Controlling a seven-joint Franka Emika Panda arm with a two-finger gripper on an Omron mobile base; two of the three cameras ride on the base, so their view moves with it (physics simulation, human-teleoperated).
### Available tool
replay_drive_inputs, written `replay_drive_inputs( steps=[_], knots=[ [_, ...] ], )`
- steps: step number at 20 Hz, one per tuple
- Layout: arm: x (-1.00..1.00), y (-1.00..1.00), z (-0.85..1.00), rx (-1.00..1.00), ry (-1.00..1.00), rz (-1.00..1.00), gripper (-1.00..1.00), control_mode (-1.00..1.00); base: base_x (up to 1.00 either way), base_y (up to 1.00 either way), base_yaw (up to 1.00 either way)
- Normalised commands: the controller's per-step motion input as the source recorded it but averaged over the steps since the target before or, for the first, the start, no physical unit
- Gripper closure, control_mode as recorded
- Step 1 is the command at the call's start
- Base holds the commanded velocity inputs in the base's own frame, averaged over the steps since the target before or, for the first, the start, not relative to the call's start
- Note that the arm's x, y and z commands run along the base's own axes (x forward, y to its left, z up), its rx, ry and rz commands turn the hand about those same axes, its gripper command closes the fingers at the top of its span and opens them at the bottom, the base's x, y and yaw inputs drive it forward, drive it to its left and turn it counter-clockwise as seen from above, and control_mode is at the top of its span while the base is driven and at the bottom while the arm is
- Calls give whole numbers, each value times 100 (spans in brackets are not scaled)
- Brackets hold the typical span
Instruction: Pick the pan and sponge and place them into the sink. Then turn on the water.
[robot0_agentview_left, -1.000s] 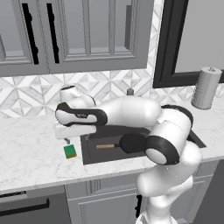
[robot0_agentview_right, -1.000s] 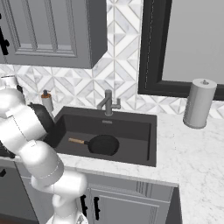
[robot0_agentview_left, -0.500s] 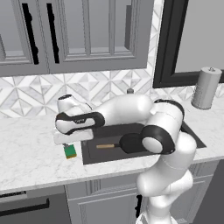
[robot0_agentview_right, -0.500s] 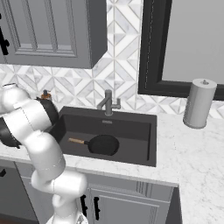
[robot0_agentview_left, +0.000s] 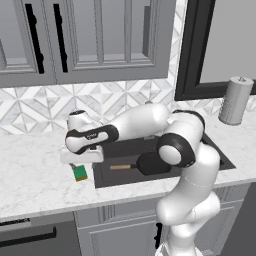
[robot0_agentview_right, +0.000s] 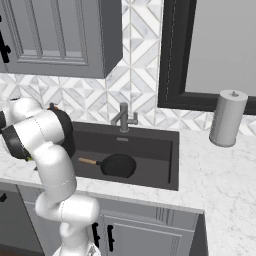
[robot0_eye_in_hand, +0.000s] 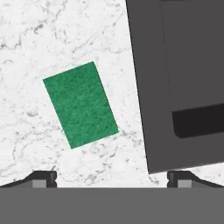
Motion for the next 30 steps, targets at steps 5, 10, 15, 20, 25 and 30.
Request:
replay_drive_inputs(
  steps=[5,10,15,20,25,30],
  knots=[
    [11,4,-25,0,0,0,-100,-100,0,0,0],
    [18,0,-4,0,0,1,-100,-100,0,0,0],
    [16,0,-11,0,0,2,-100,-100,0,0,0],
    [11,0,-18,0,0,3,-100,-100,0,0,0],
    [5,3,-19,0,-1,1,-100,-100,0,0,0],
    [0,9,-18,0,-6,0,-100,-100,0,0,0]
  ],
)
